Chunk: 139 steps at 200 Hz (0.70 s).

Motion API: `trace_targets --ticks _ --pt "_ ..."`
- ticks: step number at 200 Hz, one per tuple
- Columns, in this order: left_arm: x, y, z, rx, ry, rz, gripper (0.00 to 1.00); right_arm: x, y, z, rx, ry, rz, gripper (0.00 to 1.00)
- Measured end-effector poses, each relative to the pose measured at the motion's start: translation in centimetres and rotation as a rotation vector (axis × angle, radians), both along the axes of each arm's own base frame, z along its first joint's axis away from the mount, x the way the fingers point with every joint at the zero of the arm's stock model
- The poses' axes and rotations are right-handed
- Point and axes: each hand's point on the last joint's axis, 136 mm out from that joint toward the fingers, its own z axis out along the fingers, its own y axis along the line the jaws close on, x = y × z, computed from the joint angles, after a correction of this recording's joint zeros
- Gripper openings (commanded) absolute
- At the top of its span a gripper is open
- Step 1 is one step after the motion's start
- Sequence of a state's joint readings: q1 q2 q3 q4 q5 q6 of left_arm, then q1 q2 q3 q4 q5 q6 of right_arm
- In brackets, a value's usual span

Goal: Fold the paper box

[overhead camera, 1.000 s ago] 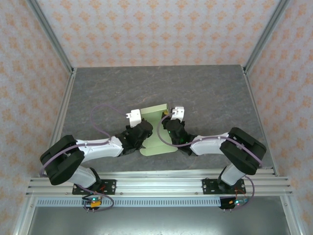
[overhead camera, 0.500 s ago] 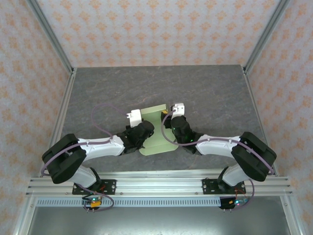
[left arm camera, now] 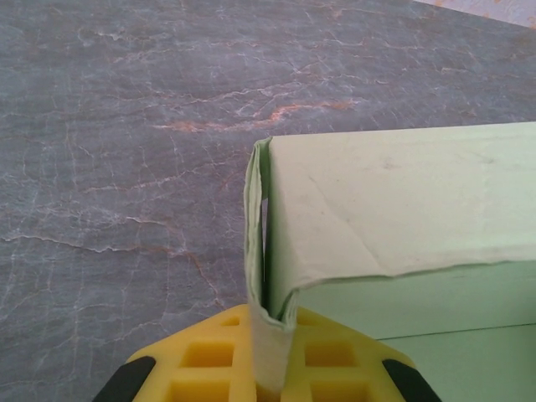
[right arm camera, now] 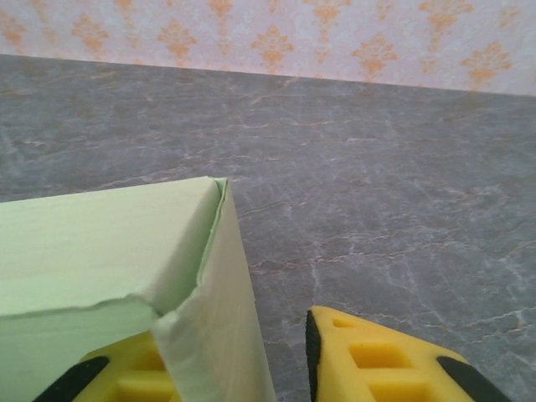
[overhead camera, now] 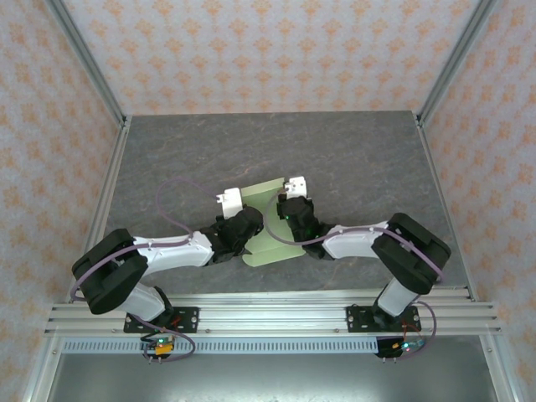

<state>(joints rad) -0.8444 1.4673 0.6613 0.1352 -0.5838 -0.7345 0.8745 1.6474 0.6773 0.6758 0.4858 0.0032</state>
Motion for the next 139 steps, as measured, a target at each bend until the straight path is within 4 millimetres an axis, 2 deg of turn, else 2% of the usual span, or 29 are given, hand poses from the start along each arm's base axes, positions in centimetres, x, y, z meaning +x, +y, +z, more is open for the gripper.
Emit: trace_targets --ticks 12,60,91,113,139 --pt "0.0 -0.1 0.0 -0.009 0.003 -0.002 0.00 0.0 0.1 0.1 -0.007 -0.023 -0.032 0.16" --pt "0.2 -0.5 0.1 -0.050 0.002 0.004 0.00 0.1 -0.2 1.0 -0.025 -0.108 -0.230 0.20" --pt "0.4 -1.1 0.2 -0.089 -0.001 -0.006 0.00 0.2 -1.0 1.5 0.033 -0.127 -0.302 0.33" --pt "0.4 -1.2 0.2 -0.094 -0.003 -0.006 0.00 0.2 -1.2 1.6 0.067 -0.128 -0.317 0.37" --pt "0.3 -0.8 -0.1 -0.072 0.006 0.002 0.00 -0.5 -1.0 0.8 0.076 -0.092 -0.230 0.44"
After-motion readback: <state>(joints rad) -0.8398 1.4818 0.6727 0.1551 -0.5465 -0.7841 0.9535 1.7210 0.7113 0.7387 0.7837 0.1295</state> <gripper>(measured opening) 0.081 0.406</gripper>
